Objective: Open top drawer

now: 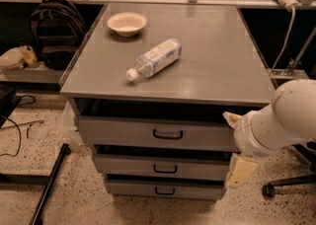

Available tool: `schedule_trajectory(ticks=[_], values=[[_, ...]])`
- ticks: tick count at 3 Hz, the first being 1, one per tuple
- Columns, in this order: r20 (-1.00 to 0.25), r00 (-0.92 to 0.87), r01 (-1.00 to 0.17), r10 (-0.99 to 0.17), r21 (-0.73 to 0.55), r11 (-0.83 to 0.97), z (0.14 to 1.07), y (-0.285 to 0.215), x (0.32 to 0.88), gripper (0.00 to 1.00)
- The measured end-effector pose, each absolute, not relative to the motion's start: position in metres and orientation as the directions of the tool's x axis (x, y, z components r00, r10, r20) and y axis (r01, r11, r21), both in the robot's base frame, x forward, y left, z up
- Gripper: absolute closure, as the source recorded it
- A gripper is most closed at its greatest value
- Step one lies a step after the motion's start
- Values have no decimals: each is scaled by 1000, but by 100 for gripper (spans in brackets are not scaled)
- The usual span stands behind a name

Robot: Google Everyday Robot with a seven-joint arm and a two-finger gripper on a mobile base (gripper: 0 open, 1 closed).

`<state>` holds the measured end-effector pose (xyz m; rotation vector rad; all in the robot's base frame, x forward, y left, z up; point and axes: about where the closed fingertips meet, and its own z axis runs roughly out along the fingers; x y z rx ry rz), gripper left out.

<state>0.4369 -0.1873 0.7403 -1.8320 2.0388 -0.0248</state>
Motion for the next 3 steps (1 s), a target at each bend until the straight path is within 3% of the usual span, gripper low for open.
schedule_trajectory(ticks=[3], values=[[-287,-57,-960,-956,-246,131,691,-186,484,0]])
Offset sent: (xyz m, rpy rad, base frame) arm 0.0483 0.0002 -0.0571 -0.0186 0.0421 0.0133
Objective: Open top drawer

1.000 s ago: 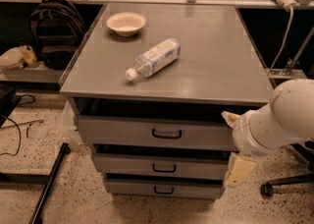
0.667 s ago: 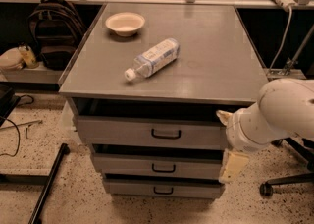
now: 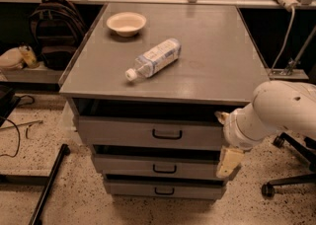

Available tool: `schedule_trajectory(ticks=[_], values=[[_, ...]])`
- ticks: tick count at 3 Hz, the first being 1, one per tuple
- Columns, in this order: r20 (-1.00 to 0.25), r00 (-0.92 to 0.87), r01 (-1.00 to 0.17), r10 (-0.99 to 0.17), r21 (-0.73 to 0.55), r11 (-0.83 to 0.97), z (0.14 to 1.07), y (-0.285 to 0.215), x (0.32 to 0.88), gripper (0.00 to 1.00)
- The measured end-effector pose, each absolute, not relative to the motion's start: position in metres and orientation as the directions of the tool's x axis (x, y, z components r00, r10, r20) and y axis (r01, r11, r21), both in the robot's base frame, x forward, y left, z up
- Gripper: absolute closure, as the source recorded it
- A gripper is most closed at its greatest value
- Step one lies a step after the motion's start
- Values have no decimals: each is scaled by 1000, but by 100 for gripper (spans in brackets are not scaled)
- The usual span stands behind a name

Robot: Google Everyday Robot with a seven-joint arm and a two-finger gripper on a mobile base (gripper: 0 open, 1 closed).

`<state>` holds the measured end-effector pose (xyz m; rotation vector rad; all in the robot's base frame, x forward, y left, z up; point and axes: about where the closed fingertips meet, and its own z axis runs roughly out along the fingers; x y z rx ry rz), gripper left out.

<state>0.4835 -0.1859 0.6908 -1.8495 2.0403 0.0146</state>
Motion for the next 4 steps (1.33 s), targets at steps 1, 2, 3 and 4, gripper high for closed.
schedule_trajectory(ticks=[1,2,3,4], values=[[-325,-62,-962,-944,-233,143,677,-185,499,0],[-376,-88,-970,-922,-180,166,642,-180,527,0],[-376,-88,-970,-922,-179,166,645,-180,527,0],[-341,-97,-979,-935,-135,151,649,-181,515,0]])
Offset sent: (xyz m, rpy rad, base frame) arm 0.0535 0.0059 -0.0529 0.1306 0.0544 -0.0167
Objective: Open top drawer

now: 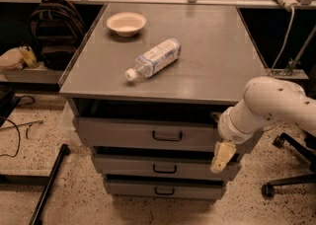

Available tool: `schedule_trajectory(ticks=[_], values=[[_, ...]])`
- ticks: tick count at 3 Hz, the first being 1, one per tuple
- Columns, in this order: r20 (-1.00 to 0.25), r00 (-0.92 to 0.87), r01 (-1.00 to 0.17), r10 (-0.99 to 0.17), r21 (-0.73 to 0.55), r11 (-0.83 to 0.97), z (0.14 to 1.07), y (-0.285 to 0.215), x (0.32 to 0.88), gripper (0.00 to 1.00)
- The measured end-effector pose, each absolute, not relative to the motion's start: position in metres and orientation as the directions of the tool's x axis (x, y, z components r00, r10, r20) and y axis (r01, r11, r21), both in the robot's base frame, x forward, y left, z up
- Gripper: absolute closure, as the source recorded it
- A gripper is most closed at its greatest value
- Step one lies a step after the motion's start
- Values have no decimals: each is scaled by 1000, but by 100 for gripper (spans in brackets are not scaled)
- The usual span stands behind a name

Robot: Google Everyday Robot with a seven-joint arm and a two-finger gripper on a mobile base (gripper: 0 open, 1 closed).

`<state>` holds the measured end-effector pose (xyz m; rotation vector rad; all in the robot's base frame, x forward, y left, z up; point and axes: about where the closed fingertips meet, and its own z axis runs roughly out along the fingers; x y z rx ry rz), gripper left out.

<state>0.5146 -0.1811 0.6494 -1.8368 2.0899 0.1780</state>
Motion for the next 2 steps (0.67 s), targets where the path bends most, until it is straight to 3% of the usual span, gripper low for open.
schedule_trajectory(ticks=[2], values=[[-258,-129,-991,-957,13,130,660,-192,466,0]])
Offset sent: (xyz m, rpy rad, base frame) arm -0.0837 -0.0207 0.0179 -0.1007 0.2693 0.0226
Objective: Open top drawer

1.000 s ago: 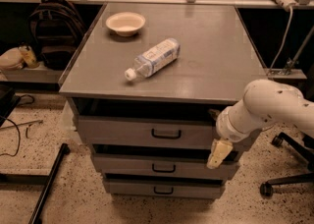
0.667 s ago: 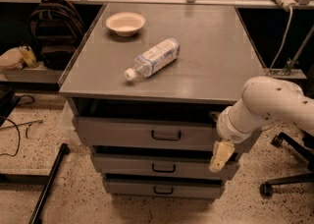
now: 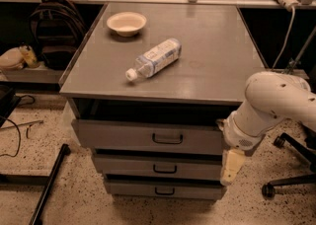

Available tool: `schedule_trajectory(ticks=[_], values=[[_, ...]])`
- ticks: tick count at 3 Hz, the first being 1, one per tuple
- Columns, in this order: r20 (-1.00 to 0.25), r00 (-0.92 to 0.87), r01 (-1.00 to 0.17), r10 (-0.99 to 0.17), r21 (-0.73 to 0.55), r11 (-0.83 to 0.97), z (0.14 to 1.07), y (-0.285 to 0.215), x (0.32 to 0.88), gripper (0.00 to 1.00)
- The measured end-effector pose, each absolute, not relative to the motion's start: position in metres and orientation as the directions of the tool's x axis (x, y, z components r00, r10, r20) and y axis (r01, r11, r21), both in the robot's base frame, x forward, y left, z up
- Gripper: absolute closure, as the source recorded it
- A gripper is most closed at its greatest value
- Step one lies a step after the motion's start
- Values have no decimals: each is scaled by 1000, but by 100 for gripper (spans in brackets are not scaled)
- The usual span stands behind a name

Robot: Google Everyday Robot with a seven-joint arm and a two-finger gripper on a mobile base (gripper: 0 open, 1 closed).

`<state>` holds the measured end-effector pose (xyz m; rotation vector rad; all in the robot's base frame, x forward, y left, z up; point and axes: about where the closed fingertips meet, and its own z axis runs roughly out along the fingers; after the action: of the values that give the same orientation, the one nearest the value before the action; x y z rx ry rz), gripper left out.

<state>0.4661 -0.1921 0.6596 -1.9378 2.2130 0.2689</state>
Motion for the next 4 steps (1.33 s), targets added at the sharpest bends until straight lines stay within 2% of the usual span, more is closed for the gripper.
schedule_trajectory(ticks=[2,3,4], values=[[-261,-141,-988,-955,103,117,659,-197,436,0],[-263,-139,-988,-955,106,115,662,-197,433,0],[-319,-128,-981,-939,177,74,681,-205,395,0]])
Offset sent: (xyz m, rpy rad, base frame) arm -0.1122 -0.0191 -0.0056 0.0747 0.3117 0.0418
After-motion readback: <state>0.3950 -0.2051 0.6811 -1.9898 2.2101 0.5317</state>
